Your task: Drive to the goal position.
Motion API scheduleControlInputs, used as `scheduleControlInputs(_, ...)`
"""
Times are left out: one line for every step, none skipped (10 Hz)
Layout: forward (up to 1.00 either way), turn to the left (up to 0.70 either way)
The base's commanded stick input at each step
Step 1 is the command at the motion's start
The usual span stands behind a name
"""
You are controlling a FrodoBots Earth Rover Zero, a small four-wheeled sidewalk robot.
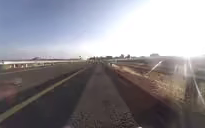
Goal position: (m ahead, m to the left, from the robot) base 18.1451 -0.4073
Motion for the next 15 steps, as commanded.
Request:
scheduleControlInputs(0.5,0.0)
scheduleControlInputs(0.5,0.0)
scheduleControlInputs(0.5,0.04)
scheduleControlInputs(0.5,0.39)
scheduleControlInputs(0.5,0.47)
scheduleControlInputs(0.5,0.08)
scheduleControlInputs(0.5,0.0)
scheduleControlInputs(0.5,0.0)
scheduleControlInputs(0.5,0.0)
scheduleControlInputs(0.5,0.0)
scheduleControlInputs(0.5,0.0)
scheduleControlInputs(0.5,0.0)
scheduleControlInputs(0.5,0.0)
scheduleControlInputs(0.5,0.0)
scheduleControlInputs(0.5,0.0)
